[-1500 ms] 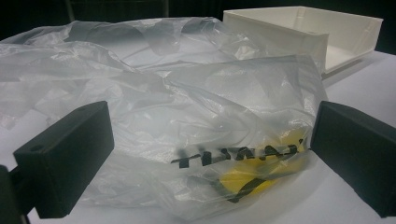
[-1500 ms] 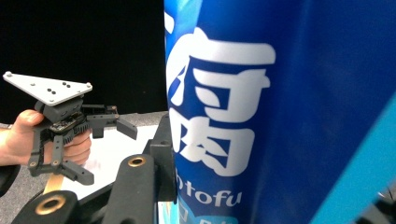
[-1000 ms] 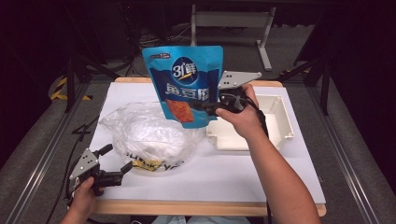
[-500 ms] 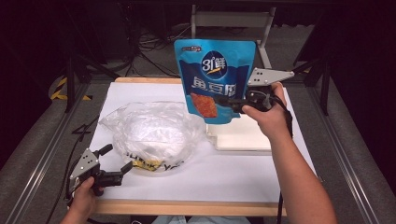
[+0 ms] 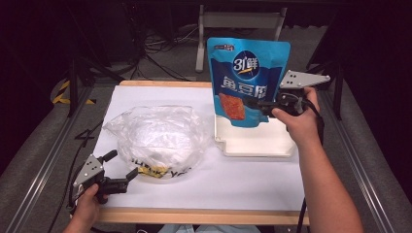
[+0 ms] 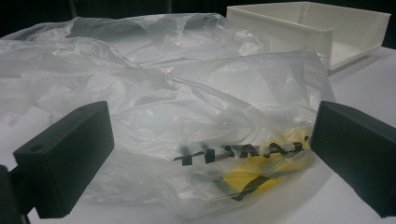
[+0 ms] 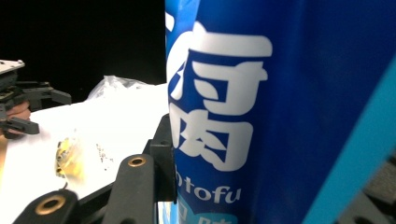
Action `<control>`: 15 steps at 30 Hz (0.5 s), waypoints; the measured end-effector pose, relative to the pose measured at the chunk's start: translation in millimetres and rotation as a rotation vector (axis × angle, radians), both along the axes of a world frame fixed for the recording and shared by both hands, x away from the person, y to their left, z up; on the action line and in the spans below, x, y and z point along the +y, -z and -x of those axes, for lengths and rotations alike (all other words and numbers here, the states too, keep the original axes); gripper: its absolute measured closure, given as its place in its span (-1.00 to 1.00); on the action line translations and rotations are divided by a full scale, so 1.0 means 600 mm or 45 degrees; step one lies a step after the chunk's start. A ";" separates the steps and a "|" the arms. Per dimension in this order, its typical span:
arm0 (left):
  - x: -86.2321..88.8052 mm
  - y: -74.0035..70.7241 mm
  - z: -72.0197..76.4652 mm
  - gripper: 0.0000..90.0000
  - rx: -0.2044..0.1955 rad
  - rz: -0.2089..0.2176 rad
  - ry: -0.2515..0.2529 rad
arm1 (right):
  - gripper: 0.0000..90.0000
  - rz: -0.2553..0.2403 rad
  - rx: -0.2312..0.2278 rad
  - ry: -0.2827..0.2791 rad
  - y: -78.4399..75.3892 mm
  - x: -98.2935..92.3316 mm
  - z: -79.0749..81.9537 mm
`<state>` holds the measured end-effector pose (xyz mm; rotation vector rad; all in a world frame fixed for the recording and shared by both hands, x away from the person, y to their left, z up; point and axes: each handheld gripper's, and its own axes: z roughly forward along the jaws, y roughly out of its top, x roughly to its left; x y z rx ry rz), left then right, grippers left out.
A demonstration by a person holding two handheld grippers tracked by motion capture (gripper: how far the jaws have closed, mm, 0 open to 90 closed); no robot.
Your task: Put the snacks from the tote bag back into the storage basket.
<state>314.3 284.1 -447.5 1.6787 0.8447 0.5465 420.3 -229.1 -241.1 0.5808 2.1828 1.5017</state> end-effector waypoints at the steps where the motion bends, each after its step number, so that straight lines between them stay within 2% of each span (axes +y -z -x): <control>1: 0.000 0.000 0.000 -1.00 -0.003 0.003 -0.001 | 0.27 -0.001 -0.002 0.006 0.000 -0.004 0.000; 9: -0.001 0.001 0.000 -1.00 -0.006 0.005 -0.003 | 0.27 -0.015 0.012 0.056 0.001 -0.035 -0.006; 15: -0.001 0.001 0.000 -1.00 -0.005 0.004 -0.006 | 0.27 -0.008 0.031 0.098 0.019 -0.054 -0.019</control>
